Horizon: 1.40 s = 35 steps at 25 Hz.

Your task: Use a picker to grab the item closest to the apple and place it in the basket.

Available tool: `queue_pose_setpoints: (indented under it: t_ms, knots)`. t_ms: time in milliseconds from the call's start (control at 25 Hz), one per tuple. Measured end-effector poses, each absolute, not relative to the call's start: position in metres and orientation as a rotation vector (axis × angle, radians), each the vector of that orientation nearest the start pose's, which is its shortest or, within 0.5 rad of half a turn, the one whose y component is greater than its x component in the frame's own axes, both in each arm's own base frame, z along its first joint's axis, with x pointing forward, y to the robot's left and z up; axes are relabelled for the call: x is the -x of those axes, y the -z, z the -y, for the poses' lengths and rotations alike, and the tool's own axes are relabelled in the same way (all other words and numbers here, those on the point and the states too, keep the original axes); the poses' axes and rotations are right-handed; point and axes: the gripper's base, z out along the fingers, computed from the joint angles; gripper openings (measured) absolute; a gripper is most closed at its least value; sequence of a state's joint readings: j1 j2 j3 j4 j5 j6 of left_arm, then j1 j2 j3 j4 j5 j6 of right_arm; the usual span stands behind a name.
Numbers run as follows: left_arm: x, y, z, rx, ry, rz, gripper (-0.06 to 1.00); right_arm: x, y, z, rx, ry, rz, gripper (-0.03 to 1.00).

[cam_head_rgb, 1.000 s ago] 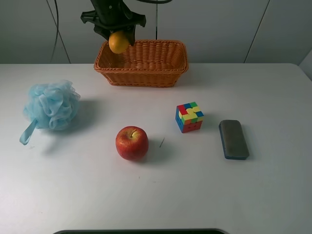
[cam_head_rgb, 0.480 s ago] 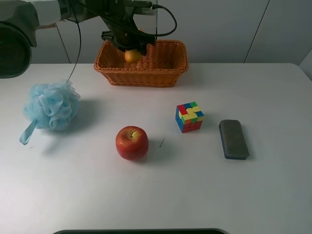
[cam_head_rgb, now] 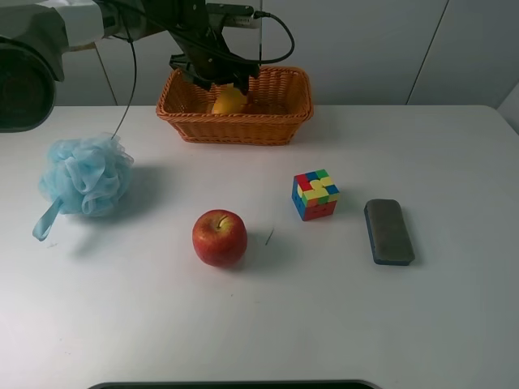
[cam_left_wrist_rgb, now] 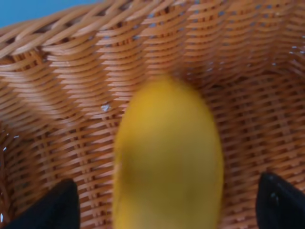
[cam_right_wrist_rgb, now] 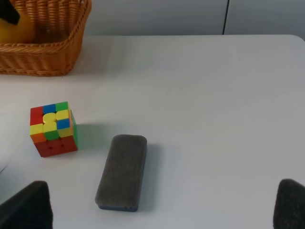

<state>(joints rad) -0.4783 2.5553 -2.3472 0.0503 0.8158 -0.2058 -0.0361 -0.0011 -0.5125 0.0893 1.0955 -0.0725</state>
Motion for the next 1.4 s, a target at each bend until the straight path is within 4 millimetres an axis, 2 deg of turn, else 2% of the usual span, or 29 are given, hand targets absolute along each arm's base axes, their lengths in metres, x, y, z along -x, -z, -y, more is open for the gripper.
queue_pose_setpoints:
  t_ms: [160, 280, 600, 800, 920, 1120, 1240, 1400]
  knots:
    - [-0.5, -0.167, 0.255, -0.37, 0.22, -2.5, 0.73, 0.008, -0.278, -0.008, 0.044, -0.04, -2.062, 0.7]
    - [-0.494, -0.181, 0.252, -0.371, 0.207, -2.53, 0.73, 0.008, -0.278, -0.008, 0.044, -0.04, -2.062, 0.7]
    - [-0.46, -0.256, 0.232, -0.378, 0.128, -2.659, 0.74, 0.008, -0.278, -0.008, 0.044, -0.04, -2.062, 0.7]
    - [-0.442, -0.306, 0.222, -0.422, 0.133, -2.581, 0.74, 0.008, -0.278, -0.008, 0.044, -0.04, -2.062, 0.7]
    - [-0.426, -0.33, 0.216, -0.44, 0.155, -2.559, 0.74, 0.008, -0.278, -0.008, 0.044, -0.04, -2.062, 0.7]
    - [-0.38, -0.356, 0.192, -0.507, 0.132, -2.581, 0.74, 0.008, -0.278, -0.008, 0.044, -0.04, -2.062, 0.7]
    - [-0.334, -0.374, 0.168, -0.547, 0.113, -2.58, 0.74, 0.008, -0.278, -0.008, 0.044, -0.04, -2.062, 0.7]
    - [-0.268, -0.385, 0.13, -0.591, 0.053, -2.575, 0.74, 0.008, -0.278, -0.008, 0.044, -0.04, -2.062, 0.7]
